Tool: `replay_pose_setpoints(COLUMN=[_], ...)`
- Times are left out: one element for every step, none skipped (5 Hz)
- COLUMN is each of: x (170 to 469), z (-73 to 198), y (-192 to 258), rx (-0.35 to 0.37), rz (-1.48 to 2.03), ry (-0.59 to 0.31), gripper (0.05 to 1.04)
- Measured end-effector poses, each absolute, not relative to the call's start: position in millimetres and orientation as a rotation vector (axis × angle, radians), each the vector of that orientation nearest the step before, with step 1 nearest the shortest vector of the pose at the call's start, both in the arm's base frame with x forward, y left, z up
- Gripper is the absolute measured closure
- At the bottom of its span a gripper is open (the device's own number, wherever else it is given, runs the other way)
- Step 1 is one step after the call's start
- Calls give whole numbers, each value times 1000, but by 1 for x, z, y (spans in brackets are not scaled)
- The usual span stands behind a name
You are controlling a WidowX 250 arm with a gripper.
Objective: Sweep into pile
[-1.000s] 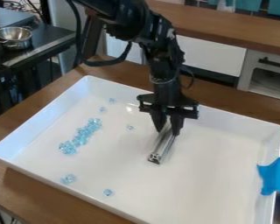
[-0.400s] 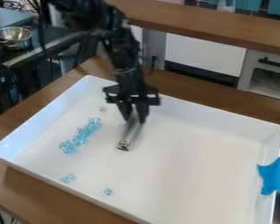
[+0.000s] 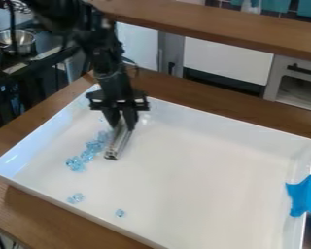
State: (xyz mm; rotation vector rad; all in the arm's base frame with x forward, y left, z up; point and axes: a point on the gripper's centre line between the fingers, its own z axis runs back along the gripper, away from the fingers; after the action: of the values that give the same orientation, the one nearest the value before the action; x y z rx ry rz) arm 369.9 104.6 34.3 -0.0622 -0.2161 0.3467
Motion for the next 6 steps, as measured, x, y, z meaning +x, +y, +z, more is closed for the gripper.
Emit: replay_pose_setpoints(x=[359, 356, 355, 362, 362, 342], z=[35, 37, 41, 73, 99, 95], y=[126, 144, 135, 101, 47, -1], rx=[-46, -20, -89, -204, -271, -243], rz=[370, 379, 365, 370, 282, 162], ry=[-230, -257, -228, -212, -164, -163], gripper=[721, 721, 721, 721, 721, 721])
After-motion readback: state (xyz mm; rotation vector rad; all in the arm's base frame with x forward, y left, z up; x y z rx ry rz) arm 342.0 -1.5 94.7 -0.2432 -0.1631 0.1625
